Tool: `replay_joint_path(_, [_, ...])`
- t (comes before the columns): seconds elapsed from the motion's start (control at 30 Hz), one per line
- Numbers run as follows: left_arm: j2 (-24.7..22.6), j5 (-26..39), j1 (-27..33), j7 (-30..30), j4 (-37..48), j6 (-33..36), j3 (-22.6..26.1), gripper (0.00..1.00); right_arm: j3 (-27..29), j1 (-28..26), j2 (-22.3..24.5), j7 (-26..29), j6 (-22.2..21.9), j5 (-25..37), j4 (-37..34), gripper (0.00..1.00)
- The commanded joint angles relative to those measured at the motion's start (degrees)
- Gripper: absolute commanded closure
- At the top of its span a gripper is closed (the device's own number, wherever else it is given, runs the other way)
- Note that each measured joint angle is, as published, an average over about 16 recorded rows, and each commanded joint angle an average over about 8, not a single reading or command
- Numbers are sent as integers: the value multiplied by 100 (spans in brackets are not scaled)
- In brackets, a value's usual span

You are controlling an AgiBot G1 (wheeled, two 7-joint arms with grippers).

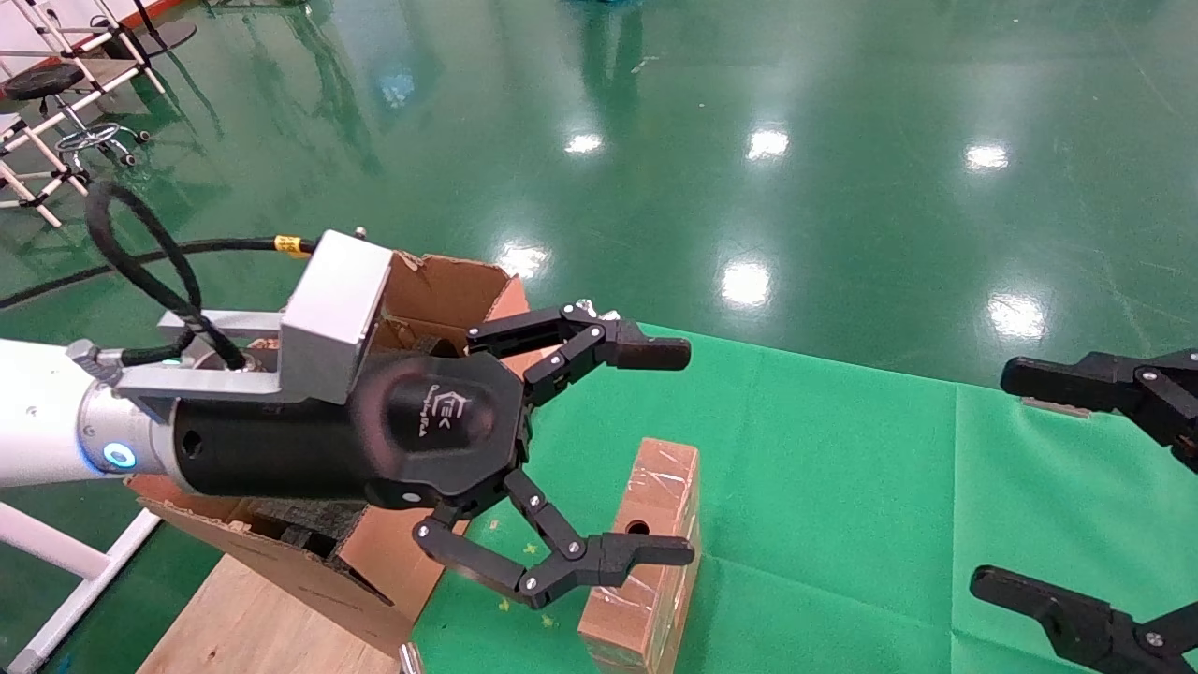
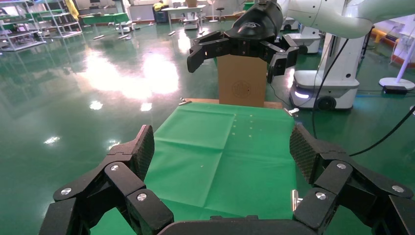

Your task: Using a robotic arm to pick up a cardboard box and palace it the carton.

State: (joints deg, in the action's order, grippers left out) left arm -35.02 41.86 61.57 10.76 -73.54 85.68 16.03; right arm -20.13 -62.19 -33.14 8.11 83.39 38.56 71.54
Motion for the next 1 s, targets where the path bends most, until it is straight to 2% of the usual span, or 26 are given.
replay_joint_path(0.03, [0, 0, 0, 0, 0, 0, 0, 0, 0, 0, 0, 0, 0, 0, 0, 0])
replay_joint_path(0.37, [0, 0, 0, 0, 0, 0, 0, 0, 0, 0, 0, 0, 0, 0, 0, 0])
replay_joint_path(0.63, [0, 0, 0, 0, 0, 0, 0, 0, 0, 0, 0, 0, 0, 0, 0, 98])
replay_joint_path(0.83, [8, 13, 2, 25, 1, 7, 14, 0, 0, 0, 0, 0, 0, 0, 0, 100])
replay_joint_path(1.0, [95, 335, 217, 421, -51, 1, 205, 0, 0, 0, 0, 0, 0, 0, 0, 100])
